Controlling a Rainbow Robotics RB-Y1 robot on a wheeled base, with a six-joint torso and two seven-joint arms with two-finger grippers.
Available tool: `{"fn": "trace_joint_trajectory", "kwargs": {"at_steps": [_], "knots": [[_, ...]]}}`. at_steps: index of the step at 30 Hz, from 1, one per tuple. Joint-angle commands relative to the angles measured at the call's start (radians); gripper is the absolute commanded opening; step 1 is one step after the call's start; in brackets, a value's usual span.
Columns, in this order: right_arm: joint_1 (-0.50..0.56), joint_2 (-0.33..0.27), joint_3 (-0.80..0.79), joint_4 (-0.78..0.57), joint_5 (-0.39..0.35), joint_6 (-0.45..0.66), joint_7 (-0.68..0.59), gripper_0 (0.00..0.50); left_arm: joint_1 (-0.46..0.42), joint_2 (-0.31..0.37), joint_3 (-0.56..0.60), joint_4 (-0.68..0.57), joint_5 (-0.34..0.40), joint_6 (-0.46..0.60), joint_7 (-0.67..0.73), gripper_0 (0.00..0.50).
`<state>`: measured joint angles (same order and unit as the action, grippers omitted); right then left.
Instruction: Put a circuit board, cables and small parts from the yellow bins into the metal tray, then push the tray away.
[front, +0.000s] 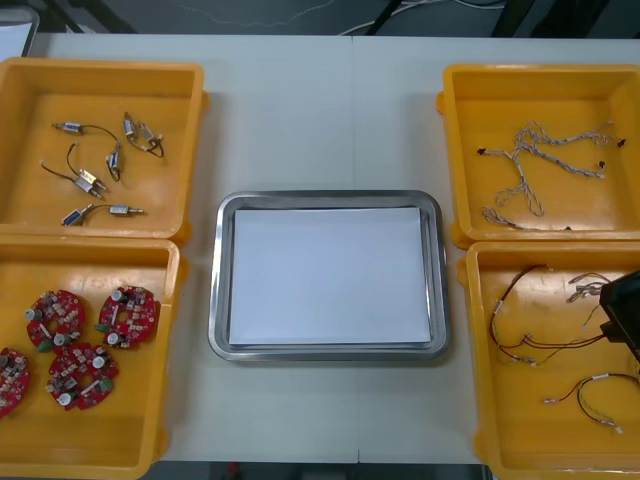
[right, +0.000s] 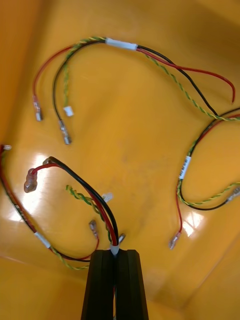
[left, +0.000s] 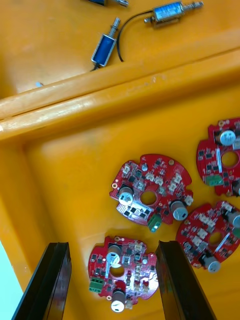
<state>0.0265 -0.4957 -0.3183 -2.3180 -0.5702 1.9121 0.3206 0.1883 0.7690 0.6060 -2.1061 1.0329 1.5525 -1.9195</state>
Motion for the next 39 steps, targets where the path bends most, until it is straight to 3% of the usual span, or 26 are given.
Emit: {"fn": "trace_joint_trajectory", "kwargs": {"at_steps": [1,9,19,28,39], "knots": [[-0.039,-0.04,-0.065,-0.06,-0.019,0.008,0.135,0.0,0.046,0.03,0.011,-0.008,0.024,-0.012,-0.17,0.5],[-0.042,-0.067,-0.104,-0.078,-0.057,0.008,0.328,0.0,0.082,0.006,0.012,-0.008,0.019,-0.055,-0.237,0.5],[-0.046,-0.13,-0.116,-0.086,-0.188,0.008,0.558,0.0,0.111,-0.027,-0.002,-0.002,-0.005,-0.117,-0.343,0.5],[-0.066,-0.179,-0.085,-0.123,-0.275,0.008,0.77,0.0,0.111,-0.034,-0.081,0.008,-0.08,-0.17,-0.363,0.5],[-0.132,-0.248,0.027,-0.187,-0.281,0.008,0.804,0.0,0.111,-0.034,-0.14,0.061,-0.085,-0.232,-0.412,0.5]]}}
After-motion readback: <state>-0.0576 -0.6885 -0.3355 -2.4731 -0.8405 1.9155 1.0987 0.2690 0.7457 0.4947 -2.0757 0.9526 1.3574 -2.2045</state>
